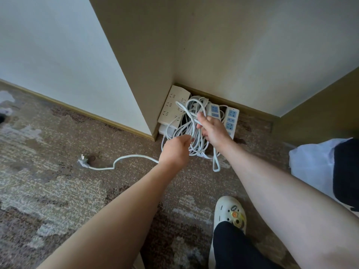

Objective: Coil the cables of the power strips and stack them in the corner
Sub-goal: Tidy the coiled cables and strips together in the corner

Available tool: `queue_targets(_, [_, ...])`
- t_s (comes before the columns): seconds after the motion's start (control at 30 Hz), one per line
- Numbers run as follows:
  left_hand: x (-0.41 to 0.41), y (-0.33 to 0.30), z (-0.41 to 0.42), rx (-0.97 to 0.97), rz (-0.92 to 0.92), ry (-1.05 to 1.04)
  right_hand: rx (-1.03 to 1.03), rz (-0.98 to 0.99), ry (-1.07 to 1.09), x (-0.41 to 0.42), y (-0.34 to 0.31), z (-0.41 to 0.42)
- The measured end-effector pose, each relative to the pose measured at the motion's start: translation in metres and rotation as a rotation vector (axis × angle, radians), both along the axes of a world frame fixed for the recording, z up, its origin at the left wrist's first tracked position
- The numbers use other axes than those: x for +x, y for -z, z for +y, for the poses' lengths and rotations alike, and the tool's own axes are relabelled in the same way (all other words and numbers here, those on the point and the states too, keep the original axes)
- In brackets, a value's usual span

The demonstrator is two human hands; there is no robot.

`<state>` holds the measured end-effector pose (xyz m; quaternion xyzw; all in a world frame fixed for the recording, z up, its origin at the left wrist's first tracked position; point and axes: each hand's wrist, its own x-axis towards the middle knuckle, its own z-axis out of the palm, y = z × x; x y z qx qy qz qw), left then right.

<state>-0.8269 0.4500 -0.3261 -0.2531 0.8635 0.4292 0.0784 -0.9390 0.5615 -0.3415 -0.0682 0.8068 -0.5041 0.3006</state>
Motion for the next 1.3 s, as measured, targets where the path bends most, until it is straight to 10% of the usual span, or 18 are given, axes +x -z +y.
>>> queue_targets(0.73, [0.034, 0.010, -0.010, 0.164, -0.156, 0.355, 0.050, 0.085, 0.053, -0.013, 0.010, -0.007])
queue_targets(1.3, [0.054, 0.020, -0.063, -0.104, -0.353, 0.407, 0.148, 0.257, 0.166, -0.020, 0.007, 0.003])
